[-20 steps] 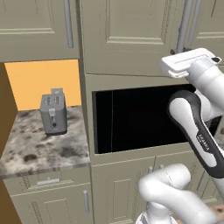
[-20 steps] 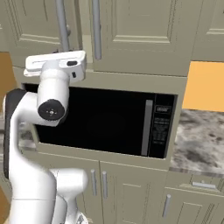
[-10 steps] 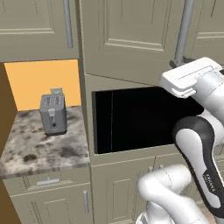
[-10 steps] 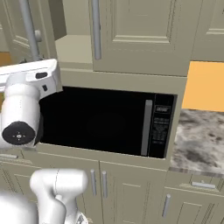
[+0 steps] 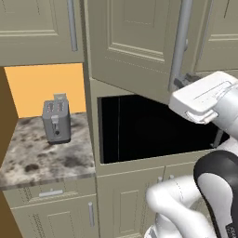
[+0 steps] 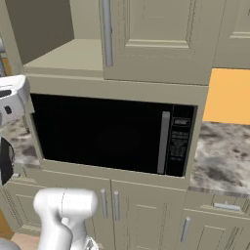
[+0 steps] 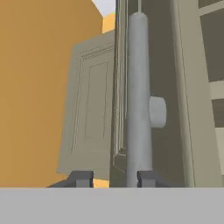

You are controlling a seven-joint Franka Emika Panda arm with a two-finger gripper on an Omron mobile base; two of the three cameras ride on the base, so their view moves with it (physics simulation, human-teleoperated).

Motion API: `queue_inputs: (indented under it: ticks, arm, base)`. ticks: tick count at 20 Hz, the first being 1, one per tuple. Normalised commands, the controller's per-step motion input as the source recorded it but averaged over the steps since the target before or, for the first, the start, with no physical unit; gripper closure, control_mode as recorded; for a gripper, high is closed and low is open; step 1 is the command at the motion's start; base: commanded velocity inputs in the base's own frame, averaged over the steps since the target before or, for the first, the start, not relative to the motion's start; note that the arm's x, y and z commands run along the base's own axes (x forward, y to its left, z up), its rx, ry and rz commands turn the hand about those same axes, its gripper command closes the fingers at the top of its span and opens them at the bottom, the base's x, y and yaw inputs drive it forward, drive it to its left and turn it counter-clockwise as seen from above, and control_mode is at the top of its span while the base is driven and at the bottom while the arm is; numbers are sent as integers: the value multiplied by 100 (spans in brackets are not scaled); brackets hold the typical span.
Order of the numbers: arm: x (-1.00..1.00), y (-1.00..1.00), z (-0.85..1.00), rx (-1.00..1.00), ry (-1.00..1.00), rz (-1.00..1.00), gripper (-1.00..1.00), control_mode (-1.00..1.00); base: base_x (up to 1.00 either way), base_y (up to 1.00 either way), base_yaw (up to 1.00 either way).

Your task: The dining table condiment station is running low on mayonnaise. Refill the condiment station by opening the cabinet and taking the mayonnaise from the cabinet and placing it on the dining table.

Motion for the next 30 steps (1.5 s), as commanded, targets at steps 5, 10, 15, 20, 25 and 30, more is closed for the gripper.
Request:
queue_inputs:
  ticks: [5,10,15,20,25,30]
  arm:
    - [-99,-79,38,23,2,7,-100,-100]
    - [-16,-81,8,22,19,15,-100,-100]
    - [39,-54,-45,18,14,27,-100,-100]
    - [59,-4,-80,14,5,34,-100,-100]
    - [90,0,-21,15,21,28,-100,-100]
    - [70,31,0,6,26,15,-100,-100]
  base:
    - [0,0,0]
    - [0,0,0]
    - [0,0,0]
    - [0,0,0]
    - [0,0,0]
    - [0,0,0]
